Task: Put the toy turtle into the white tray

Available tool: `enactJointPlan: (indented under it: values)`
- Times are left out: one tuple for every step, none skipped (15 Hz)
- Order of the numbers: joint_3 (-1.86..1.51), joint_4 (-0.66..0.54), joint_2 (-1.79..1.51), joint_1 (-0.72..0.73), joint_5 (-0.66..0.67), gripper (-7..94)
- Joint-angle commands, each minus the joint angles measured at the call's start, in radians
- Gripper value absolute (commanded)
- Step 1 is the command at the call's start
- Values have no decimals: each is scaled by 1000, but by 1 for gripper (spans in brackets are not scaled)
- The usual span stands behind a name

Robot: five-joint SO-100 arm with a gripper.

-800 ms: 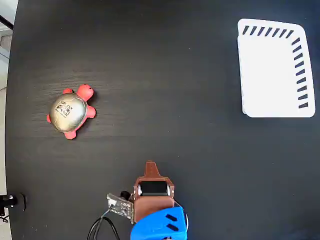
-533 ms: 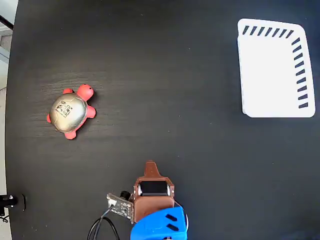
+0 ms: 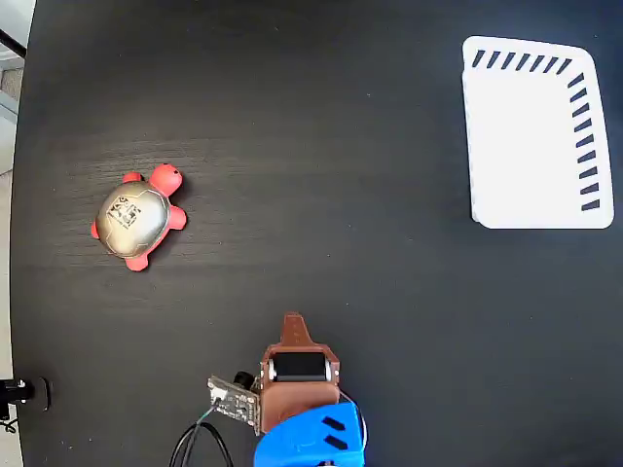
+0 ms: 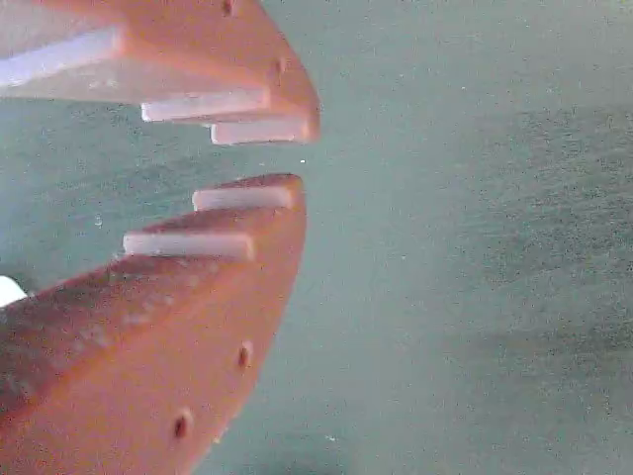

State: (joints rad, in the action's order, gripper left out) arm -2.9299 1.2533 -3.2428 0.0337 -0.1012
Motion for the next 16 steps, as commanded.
enactJointPlan:
  values:
    - [3,18,-8,46,17,0]
    - [5,18,-8,71,46,0]
    - [5,18,-8,72,49,0]
    - [5,14,-3,69,44,0]
    - [9,-2,25,66,41,0]
    - [14,-41,71,74,20,0]
    - [28,-89,138,94,28,0]
    - [63,-126,221,114,46,0]
    - [118,-144,296,129,63,0]
    - [173,-149,362,150,78,0]
    - [227,-164,440,172,103,0]
    - [282,-195,532,187,121,0]
    - [341,-225,630,201,149,0]
    - [394,-265,713,213,187,0]
    - [446,-296,790,229,210,0]
    - [499,-318,859,247,222,0]
